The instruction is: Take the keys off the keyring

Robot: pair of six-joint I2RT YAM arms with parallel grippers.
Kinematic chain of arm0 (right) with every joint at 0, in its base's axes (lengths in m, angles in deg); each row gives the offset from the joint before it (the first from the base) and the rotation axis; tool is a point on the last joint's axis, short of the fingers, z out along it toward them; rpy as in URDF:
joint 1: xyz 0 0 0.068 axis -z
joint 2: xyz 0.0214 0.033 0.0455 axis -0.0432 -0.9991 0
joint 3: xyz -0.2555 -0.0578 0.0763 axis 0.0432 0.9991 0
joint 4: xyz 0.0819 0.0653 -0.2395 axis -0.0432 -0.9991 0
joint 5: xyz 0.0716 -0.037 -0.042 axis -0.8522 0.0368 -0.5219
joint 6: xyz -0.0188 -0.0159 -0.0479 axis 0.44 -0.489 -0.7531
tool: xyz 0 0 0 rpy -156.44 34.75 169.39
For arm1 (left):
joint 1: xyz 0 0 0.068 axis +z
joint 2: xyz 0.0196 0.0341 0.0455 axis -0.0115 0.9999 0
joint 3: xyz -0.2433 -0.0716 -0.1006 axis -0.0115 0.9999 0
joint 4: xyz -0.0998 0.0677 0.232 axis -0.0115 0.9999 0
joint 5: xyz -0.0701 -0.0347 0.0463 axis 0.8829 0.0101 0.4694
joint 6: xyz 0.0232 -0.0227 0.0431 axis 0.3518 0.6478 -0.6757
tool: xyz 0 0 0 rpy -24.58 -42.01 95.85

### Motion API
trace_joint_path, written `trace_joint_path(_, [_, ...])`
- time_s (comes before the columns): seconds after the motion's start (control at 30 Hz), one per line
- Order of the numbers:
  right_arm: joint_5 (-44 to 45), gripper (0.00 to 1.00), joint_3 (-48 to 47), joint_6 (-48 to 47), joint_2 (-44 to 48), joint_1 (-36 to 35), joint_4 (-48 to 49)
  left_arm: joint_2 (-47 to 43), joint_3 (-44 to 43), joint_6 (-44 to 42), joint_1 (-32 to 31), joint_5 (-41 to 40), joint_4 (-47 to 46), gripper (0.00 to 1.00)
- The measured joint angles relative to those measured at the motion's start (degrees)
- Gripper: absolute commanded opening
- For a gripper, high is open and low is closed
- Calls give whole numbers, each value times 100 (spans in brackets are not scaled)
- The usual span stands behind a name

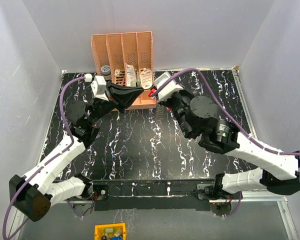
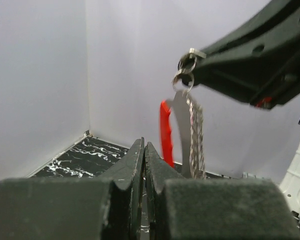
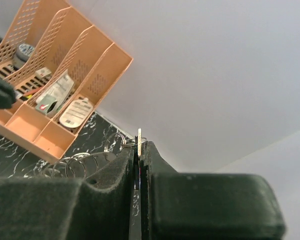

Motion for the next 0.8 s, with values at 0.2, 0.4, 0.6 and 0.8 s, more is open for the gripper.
trace_joint_path(0.2, [85,0,-1003,-354,-337,0,-103,-26,-4,-245,0,-24,264,6])
trace_joint_path(0.4, [-177,0,-2277,-323,-1001,2,-1040,144,-289,-479,0,-374,671,10])
trace_joint_path(0.6, [-785,0,-2721,-153,-1259,2,-2544,256,-876,-863,0,-866,1255,19])
trace_joint_path(0.8, [-1416,0,-2726,129,-1246,0,-3432,177,-879,-1154,0,-1397,1631,32])
